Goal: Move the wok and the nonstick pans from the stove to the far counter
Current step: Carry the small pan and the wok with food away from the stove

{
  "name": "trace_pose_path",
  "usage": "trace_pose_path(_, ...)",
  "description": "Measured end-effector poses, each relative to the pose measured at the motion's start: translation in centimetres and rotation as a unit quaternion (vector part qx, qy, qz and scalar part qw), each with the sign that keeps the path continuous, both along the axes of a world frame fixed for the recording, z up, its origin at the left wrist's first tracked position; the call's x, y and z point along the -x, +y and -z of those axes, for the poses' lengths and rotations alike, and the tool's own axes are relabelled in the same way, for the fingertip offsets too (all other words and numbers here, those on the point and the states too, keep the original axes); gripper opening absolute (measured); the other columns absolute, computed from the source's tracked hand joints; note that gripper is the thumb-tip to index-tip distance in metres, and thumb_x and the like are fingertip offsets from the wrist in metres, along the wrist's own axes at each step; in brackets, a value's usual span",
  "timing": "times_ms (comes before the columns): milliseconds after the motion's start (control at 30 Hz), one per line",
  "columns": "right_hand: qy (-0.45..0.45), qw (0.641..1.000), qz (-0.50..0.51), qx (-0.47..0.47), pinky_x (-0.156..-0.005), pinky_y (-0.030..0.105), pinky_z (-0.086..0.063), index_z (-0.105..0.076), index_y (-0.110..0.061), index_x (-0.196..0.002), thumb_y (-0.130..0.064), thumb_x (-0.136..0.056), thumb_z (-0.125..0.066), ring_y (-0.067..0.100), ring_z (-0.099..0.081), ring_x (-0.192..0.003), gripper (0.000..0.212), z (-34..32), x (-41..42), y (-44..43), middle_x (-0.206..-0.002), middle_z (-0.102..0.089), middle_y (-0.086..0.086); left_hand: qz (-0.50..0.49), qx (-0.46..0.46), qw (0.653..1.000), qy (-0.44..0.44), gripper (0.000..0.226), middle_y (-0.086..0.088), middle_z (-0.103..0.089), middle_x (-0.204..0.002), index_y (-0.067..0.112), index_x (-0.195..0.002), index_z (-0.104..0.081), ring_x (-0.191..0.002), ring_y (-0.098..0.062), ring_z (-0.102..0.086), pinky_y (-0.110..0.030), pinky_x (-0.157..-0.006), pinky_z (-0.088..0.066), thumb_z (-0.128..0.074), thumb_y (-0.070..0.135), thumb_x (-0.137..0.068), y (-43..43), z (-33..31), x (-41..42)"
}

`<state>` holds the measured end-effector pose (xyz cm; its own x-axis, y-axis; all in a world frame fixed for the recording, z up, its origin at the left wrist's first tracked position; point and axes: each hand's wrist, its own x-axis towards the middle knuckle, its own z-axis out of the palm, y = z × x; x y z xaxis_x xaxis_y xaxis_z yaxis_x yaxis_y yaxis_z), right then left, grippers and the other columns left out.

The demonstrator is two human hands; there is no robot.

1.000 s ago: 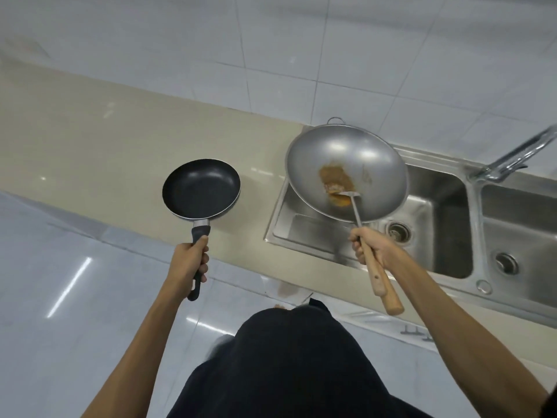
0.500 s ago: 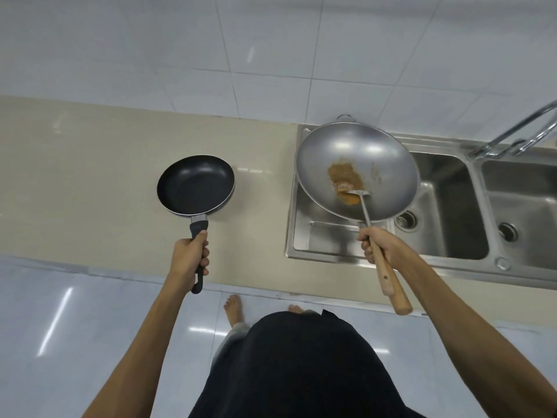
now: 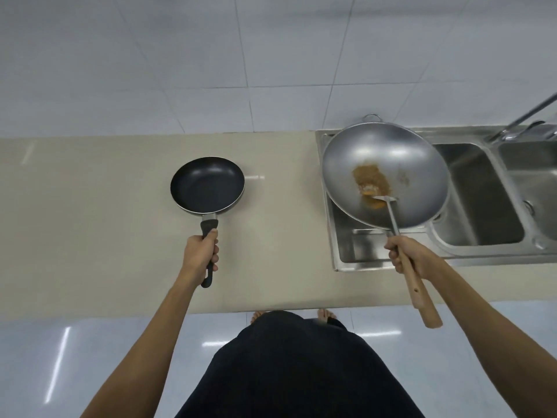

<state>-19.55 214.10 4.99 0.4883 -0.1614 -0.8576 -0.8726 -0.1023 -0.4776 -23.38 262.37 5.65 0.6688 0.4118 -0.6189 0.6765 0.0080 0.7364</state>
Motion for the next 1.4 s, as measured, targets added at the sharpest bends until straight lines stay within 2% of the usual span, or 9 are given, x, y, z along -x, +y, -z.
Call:
trace_pose_path(267, -0.004, 0.996, -0.039, 0.076, -0.049, 0.031, -0.051, -0.058, 0.001, -0.091, -0.007, -0.092, -0.059, 0.023, -0.053, -0.048, 0.007, 0.4, 0.8, 1.9, -0.065, -0.056, 0.013, 0.055, -0.010, 0.998, 0.002, 0.029, -0.002, -0.047, -0.056, 0.008, -0.077, -0.058, -0.032, -0.011, -0.041, -0.024, -0.032, -0.037, -0.056, 0.030, -0.097, 3.3, 2.5, -2.7)
trace_pose_path(433, -0.007, 0.981, -0.110, 0.163, -0.070, 0.048, -0.061, -0.061, 0.006, -0.097, -0.006, -0.092, -0.063, 0.036, -0.064, -0.064, 0.012, 0.7, 0.6, 2.4, -0.082, -0.064, 0.025, 0.075, -0.005, 0.997, -0.002, 0.029, -0.001, -0.046, -0.055, 0.009, -0.077, -0.056, -0.033, -0.012, -0.040, -0.024, -0.032, -0.036, -0.055, 0.030, -0.098, 3.3, 3.8, -3.2)
trace_pose_path(567, -0.006, 0.966, -0.143, 0.216, -0.058, 0.039, -0.059, -0.056, -0.001, -0.095, -0.010, -0.093, -0.065, 0.037, -0.070, -0.073, 0.014, 0.3, 0.5, 3.3, -0.100, -0.069, 0.027, 0.079, 0.003, 0.997, -0.004, 0.030, -0.002, -0.045, -0.056, 0.010, -0.075, -0.054, -0.032, -0.011, -0.038, -0.023, -0.032, -0.036, -0.055, 0.029, -0.098, 3.0, 4.5, -3.6)
trace_pose_path(700, -0.001, 0.958, -0.160, 0.239, -0.045, 0.028, -0.054, -0.051, -0.008, -0.088, -0.012, -0.097, -0.063, 0.032, -0.069, -0.069, 0.015, 0.5, 0.6, 3.9, -0.106, -0.068, 0.026, 0.078, 0.005, 0.997, -0.007, 0.029, -0.002, -0.045, -0.055, 0.010, -0.076, -0.053, -0.033, -0.012, -0.038, -0.023, -0.032, -0.036, -0.055, 0.029, -0.098, 2.7, 4.8, -3.7)
trace_pose_path(767, 0.007, 0.956, -0.161, 0.245, -0.046, 0.028, -0.053, -0.052, -0.004, -0.098, -0.011, -0.098, -0.061, 0.032, -0.068, -0.069, 0.011, 0.6, 0.7, 4.1, -0.108, -0.068, 0.026, 0.078, -0.002, 0.997, -0.005, 0.030, -0.003, -0.045, -0.055, 0.010, -0.075, -0.053, -0.033, -0.013, -0.039, -0.024, -0.033, -0.037, -0.055, 0.029, -0.098, 2.6, 5.0, -3.6)
trace_pose_path(1000, 0.014, 0.952, -0.167, 0.255, -0.052, 0.029, -0.054, -0.048, 0.000, -0.124, -0.011, -0.101, -0.060, 0.030, -0.065, -0.073, 0.029, 1.2, 1.0, 4.7, -0.106, -0.060, 0.019, 0.084, -0.025, 0.996, 0.004, 0.033, -0.005, -0.046, -0.054, 0.009, -0.072, -0.052, -0.038, -0.017, -0.041, -0.026, -0.035, -0.041, -0.056, 0.028, -0.098, 2.0, 5.4, -3.4)
trace_pose_path(1167, 0.011, 0.945, -0.181, 0.273, -0.077, 0.041, -0.063, -0.047, 0.001, -0.127, -0.012, -0.101, -0.059, 0.033, -0.065, -0.080, 0.031, 1.4, 1.4, 5.2, -0.109, -0.059, 0.019, 0.090, -0.032, 0.995, 0.010, 0.033, -0.006, -0.047, -0.054, 0.009, -0.071, -0.052, -0.040, -0.018, -0.043, -0.027, -0.035, -0.042, -0.055, 0.028, -0.098, 1.4, 5.5, -3.3)
trace_pose_path(1300, -0.007, 0.939, -0.184, 0.290, -0.058, 0.029, -0.057, -0.046, 0.001, -0.130, -0.013, -0.102, -0.060, 0.028, -0.064, -0.071, 0.034, 1.1, 1.7, 5.5, -0.107, -0.060, 0.018, 0.104, -0.055, 0.993, 0.017, 0.030, -0.008, -0.051, -0.056, 0.005, -0.075, -0.054, -0.041, -0.020, -0.046, -0.028, -0.038, -0.045, -0.056, 0.025, -0.097, 1.1, 5.5, -3.0)
trace_pose_path(1400, -0.022, 0.937, -0.183, 0.296, -0.058, 0.028, -0.056, -0.045, 0.000, -0.131, -0.015, -0.102, -0.060, 0.028, -0.065, -0.072, 0.036, 0.9, 2.1, 5.6, -0.106, -0.060, 0.018, 0.106, -0.061, 0.992, 0.021, 0.029, -0.010, -0.051, -0.056, 0.005, -0.076, -0.054, -0.042, -0.022, -0.047, -0.030, -0.041, -0.047, -0.056, 0.024, -0.097, 0.9, 5.5, -2.9)
